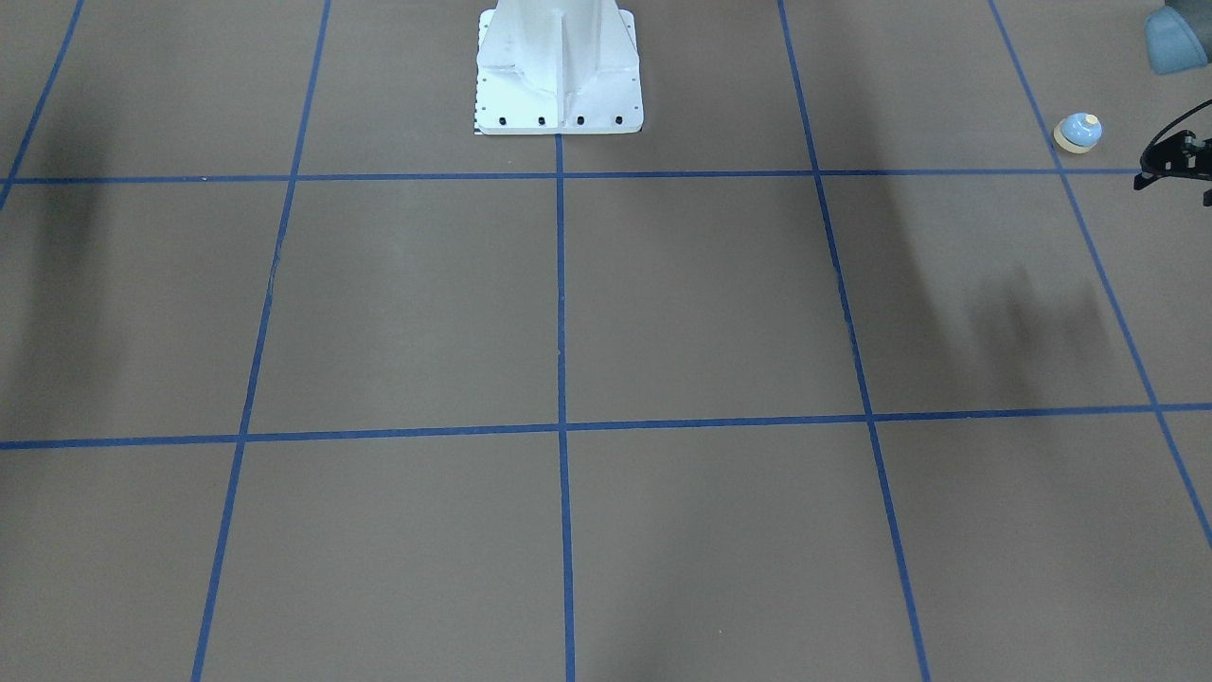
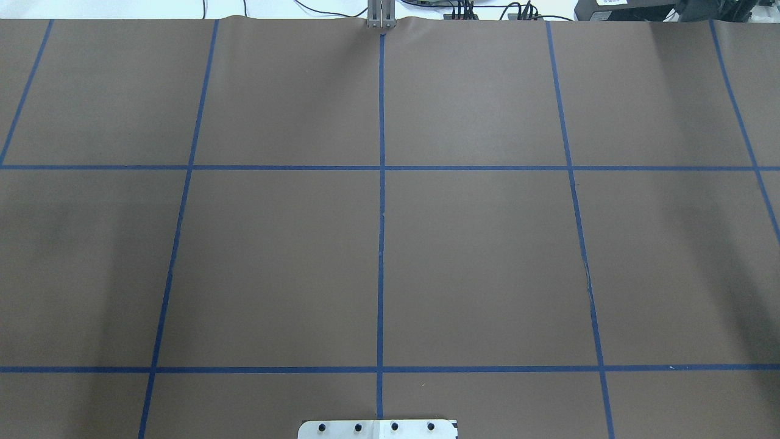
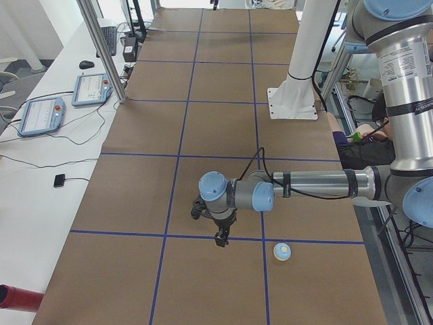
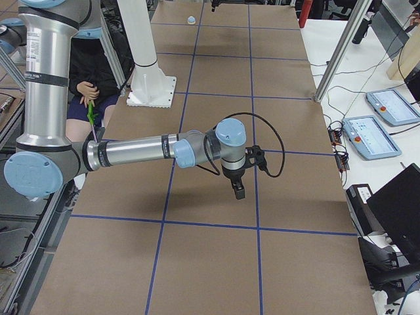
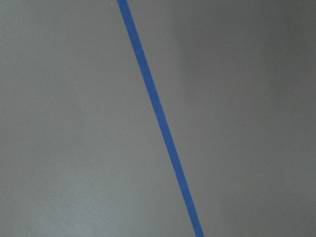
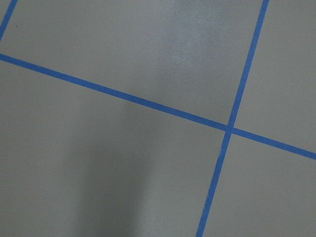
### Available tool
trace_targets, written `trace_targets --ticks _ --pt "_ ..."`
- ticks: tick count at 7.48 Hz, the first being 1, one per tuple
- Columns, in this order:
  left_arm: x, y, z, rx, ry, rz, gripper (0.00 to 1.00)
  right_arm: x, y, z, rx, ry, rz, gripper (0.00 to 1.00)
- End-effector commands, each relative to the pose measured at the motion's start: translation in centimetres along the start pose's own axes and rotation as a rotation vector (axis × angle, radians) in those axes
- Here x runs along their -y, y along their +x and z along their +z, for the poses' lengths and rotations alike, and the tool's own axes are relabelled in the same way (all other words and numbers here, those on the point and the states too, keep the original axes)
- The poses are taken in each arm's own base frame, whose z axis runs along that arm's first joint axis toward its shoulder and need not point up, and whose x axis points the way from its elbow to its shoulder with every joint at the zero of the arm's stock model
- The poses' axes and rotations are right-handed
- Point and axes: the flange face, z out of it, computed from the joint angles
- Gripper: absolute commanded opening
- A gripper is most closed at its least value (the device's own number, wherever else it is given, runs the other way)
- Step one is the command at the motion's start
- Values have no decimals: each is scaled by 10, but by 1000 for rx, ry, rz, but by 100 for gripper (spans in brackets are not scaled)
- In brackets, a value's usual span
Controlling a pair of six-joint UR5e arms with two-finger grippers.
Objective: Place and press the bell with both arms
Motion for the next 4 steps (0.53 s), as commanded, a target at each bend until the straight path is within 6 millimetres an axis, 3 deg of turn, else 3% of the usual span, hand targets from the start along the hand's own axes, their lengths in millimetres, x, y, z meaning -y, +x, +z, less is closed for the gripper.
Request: trace_targets --ticks 1,4 --pt "-37 0 40 -14 -110 -13 100 1 -1 -1 0 2 -2 100" --pt "-57 -4 80 -62 -212 -28 100 3 -2 -2 1 6 -9 100"
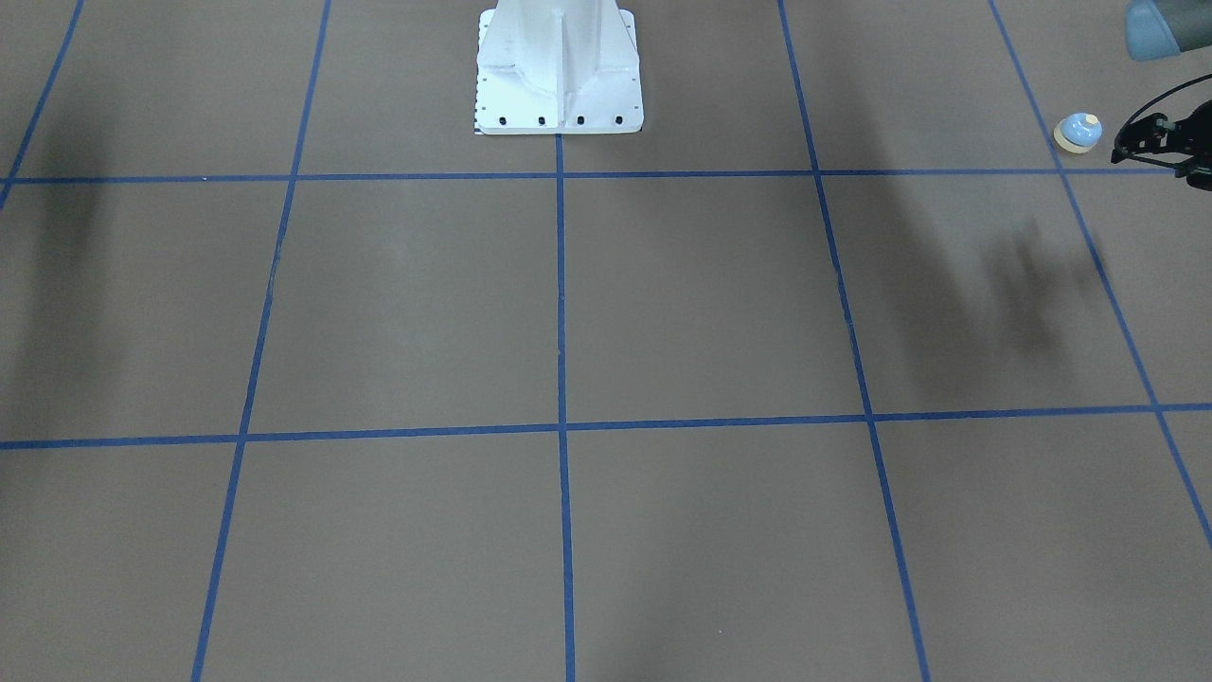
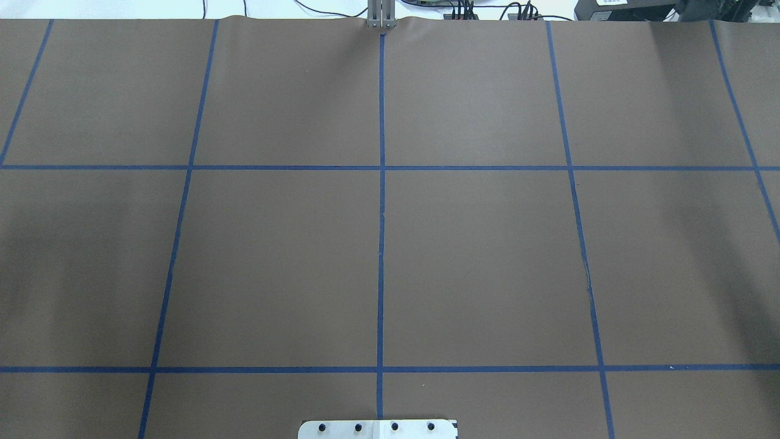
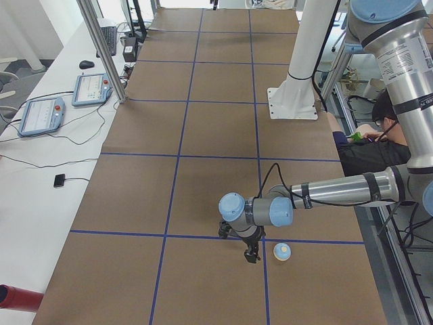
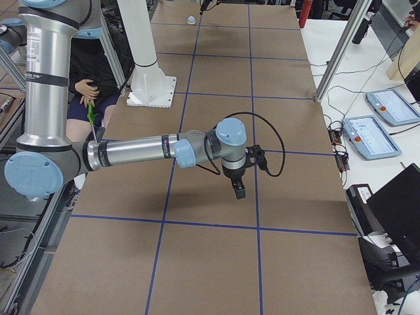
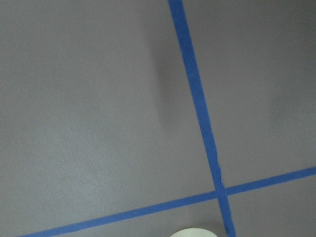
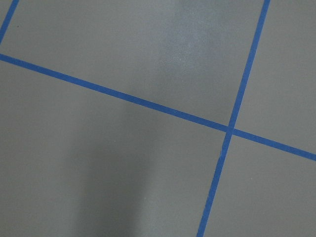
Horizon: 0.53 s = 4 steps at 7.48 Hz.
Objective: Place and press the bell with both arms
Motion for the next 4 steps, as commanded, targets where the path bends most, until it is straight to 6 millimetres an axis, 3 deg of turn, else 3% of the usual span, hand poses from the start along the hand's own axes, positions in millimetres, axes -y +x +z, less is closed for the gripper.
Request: trace_targets --ticks 1,4 --pt "-5 -1 28 -32 -71 2 100 3 -3 -1 1 14 -15 100" --pt "0 17 46 -49 -133 -16 100 4 -4 -2 3 18 -19 100"
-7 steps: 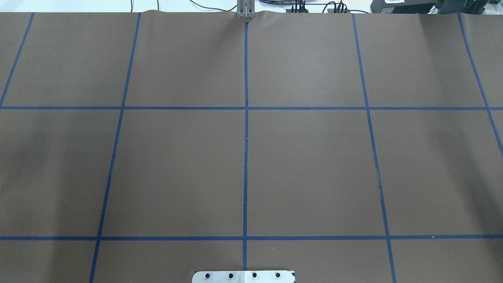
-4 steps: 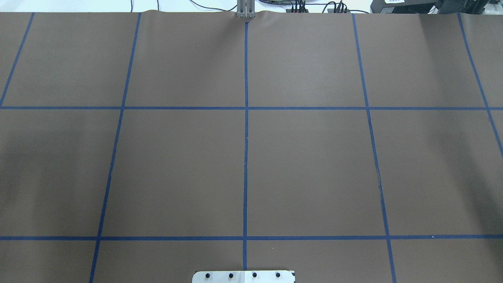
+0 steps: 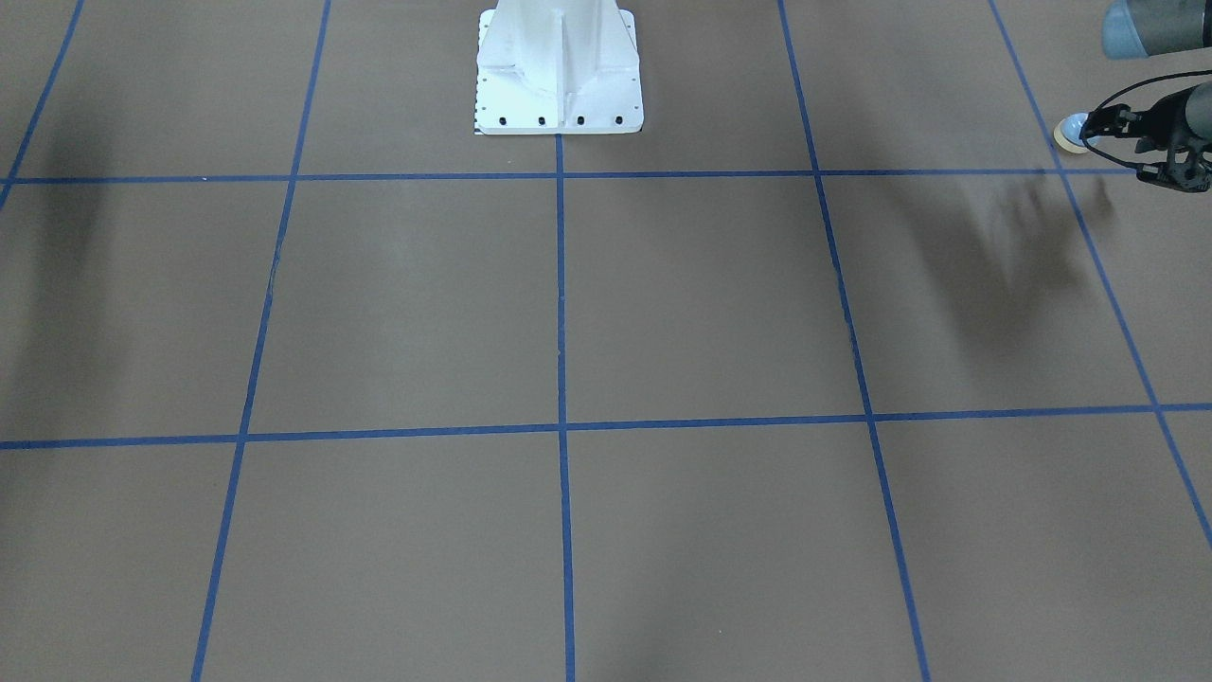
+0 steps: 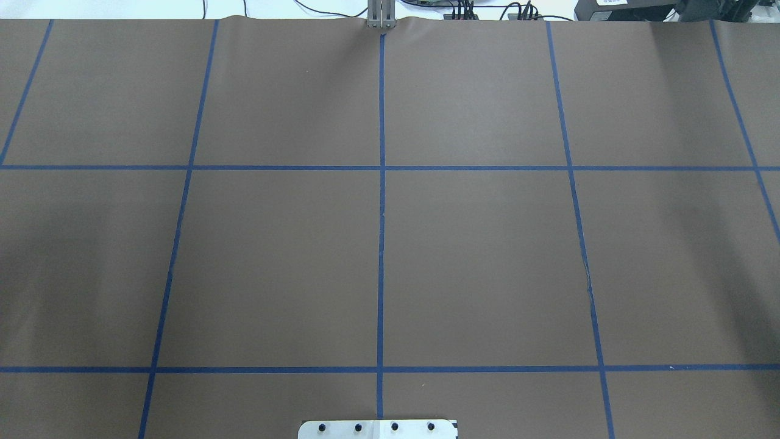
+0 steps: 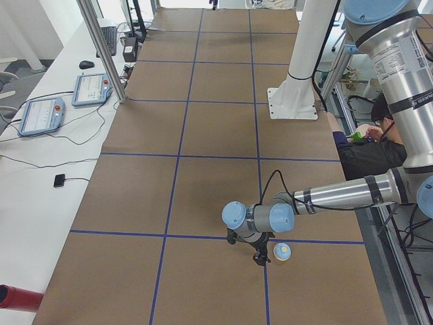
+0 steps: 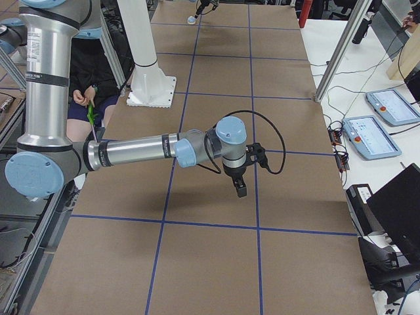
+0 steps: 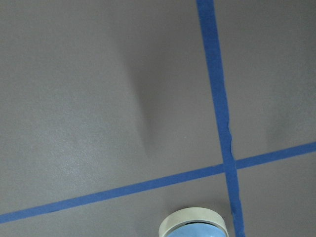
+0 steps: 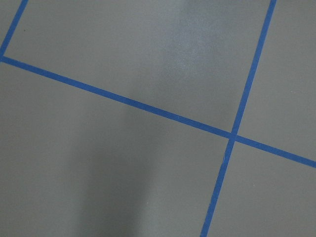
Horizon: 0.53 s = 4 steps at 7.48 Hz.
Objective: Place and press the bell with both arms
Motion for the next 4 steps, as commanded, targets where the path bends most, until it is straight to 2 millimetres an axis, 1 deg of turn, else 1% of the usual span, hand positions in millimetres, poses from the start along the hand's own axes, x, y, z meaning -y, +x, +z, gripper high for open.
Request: trace_targets --ticks 1,2,4 --pt "5 13 17 9 -58 -19 100 2 -1 0 1 2 -4 100" --pt "2 7 24 16 -72 -27 100 2 -1 0 1 2 -4 100" --pt "-3 -13 44 18 -65 -8 100 2 -3 0 12 2 -3 100"
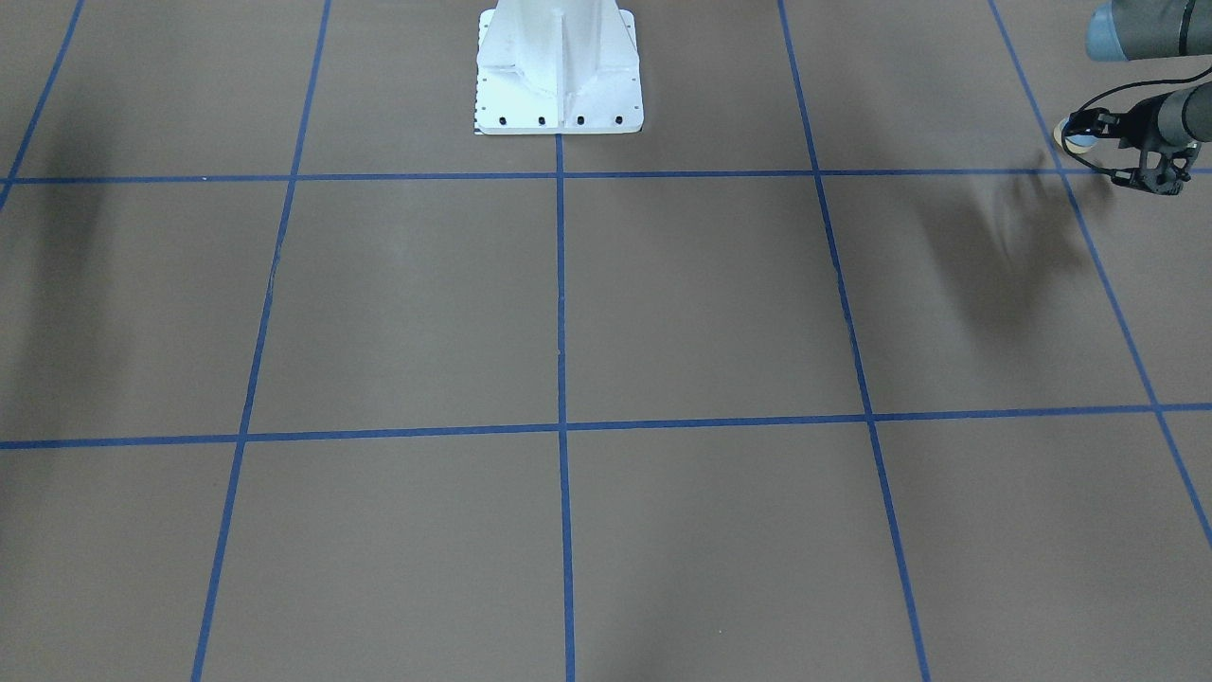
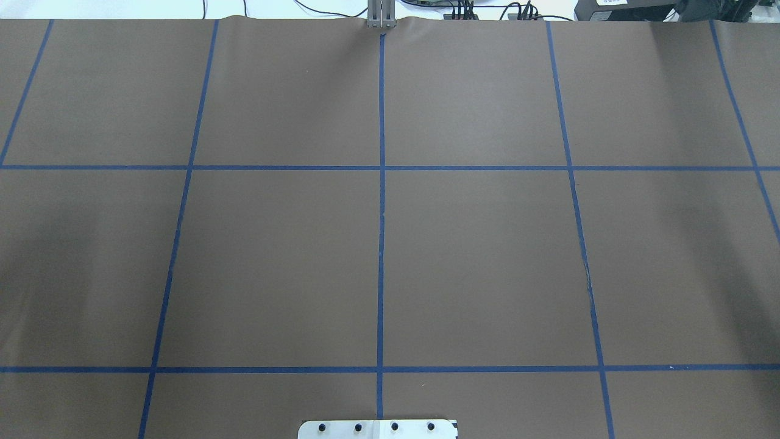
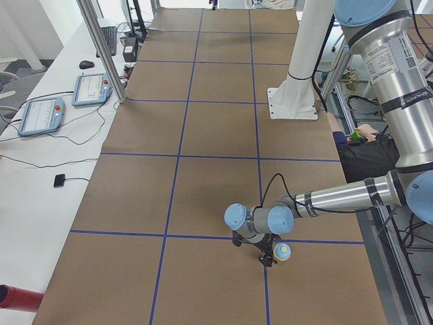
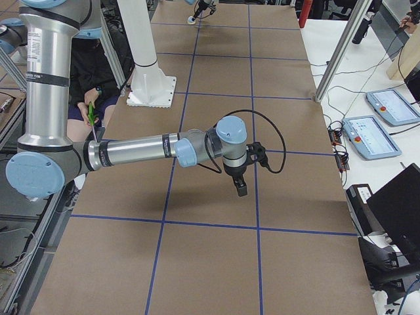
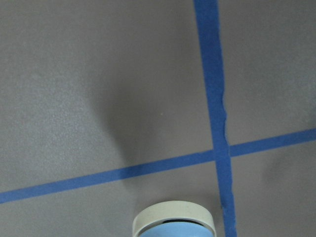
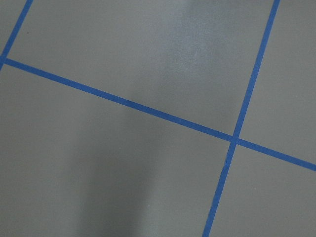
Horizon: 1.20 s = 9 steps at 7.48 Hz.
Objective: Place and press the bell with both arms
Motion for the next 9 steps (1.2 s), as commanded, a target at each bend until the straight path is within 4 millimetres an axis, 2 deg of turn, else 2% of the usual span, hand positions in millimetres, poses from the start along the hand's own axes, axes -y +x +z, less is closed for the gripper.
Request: trace_targets --ticks 1,4,7,9 --pt "-2 -11 14 1 0 0 100 1 -1 0 4 1 -1 100" --pt "8 11 22 11 10 -50 100 1 -2 -1 6 2 -3 100" --pt "13 24 27 16 15 -85 100 1 -3 0 7 0 -5 100" --pt "-2 20 35 20 6 -78 100 2 -3 1 7 -1 -4 100"
